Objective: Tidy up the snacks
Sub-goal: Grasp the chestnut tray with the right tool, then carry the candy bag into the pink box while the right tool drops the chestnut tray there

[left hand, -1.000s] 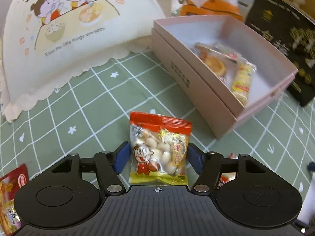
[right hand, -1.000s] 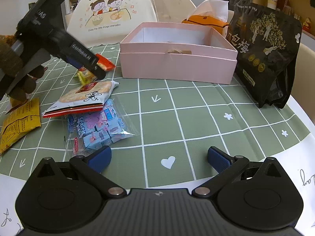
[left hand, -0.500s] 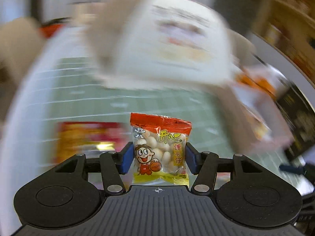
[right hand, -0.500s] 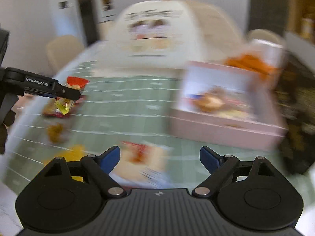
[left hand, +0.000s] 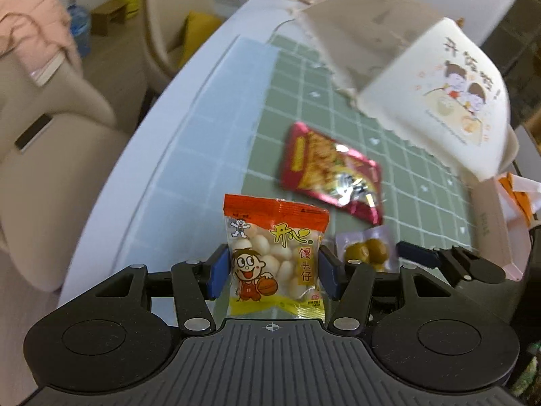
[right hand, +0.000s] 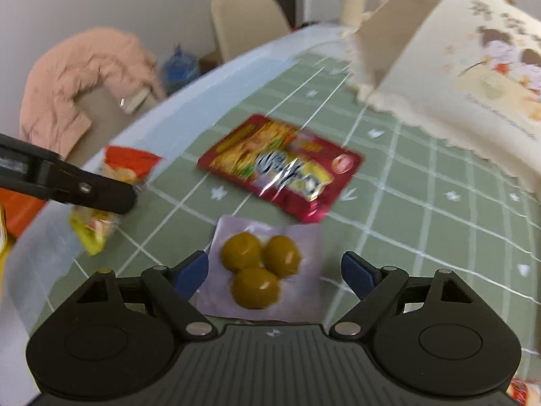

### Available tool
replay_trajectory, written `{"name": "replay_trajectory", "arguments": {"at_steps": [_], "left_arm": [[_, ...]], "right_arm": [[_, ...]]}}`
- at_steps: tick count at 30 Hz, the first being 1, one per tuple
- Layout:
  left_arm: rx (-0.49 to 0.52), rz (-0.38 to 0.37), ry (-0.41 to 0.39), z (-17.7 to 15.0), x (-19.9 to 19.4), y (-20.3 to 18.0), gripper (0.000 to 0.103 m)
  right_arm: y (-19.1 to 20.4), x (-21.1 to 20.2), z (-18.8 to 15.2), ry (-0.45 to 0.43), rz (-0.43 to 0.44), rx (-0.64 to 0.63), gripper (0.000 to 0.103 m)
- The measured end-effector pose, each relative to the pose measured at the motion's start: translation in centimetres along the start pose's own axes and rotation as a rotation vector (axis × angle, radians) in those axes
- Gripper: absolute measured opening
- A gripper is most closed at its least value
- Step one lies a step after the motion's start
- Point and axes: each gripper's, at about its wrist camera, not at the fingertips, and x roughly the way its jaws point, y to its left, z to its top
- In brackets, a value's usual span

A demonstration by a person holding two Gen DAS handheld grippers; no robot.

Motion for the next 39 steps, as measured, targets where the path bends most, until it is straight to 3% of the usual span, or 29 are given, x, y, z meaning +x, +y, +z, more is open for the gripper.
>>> {"name": "replay_trajectory", "arguments": {"at_steps": [3, 5, 12, 15, 21, 25, 29, 33, 36, 39], "left_arm": [[-0.004, -0.007, 0.014, -0.3, -0.4, 0.2, 0.06], [0.02, -0.022, 0.035, -0.5, -0.3, -0.7, 0.06], [0.112, -0.123, 0.106, -2.7, 0.5, -6.4, 0.06], [0.202, -0.18, 0.133, -4.2, 0.3, -10.5, 0.06], [0.482, -0.305, 0.214, -9.4, -1.0, -20.4, 0.06], [0.64, -0.399, 0.209, -11.7, -2.6, -26.3, 0.06], [0.72, -0.472, 0.116, -10.5, -4.6, -31.1, 0.06], [0.675, -0.515, -0.051, -5.5, -5.3, -35.3, 0.06], [0.562, -0.542, -0.071, -1.7, -2.7, -38.5, 0.06], [0.557, -0.492, -0.032, -0.5, 2.4, -41.5, 0.06]], "right_arm": [[0.1, -0.8, 0.2, 0.003, 0.035, -0.016, 0.059], [-0.7, -2.2, -0.2, 0.013, 0.04, 0.0, 0.053], [-4.6, -10.5, -4.3, -0.071, -0.004, 0.094, 0.052], [-6.8, -14.3, -7.1, -0.092, -0.049, 0.153, 0.052], [-11.0, -20.8, -12.9, -0.126, -0.279, 0.241, 0.052], [-13.7, -25.6, -15.8, -0.188, -0.389, 0.31, 0.052], [-15.5, -29.9, -17.5, -0.268, -0.479, 0.353, 0.053], [-16.3, -32.1, -18.4, -0.323, -0.535, 0.375, 0.053], [-16.7, -32.6, -18.9, -0.35, -0.547, 0.397, 0.053], [-17.0, -32.4, -19.4, -0.364, -0.54, 0.437, 0.053]]}}
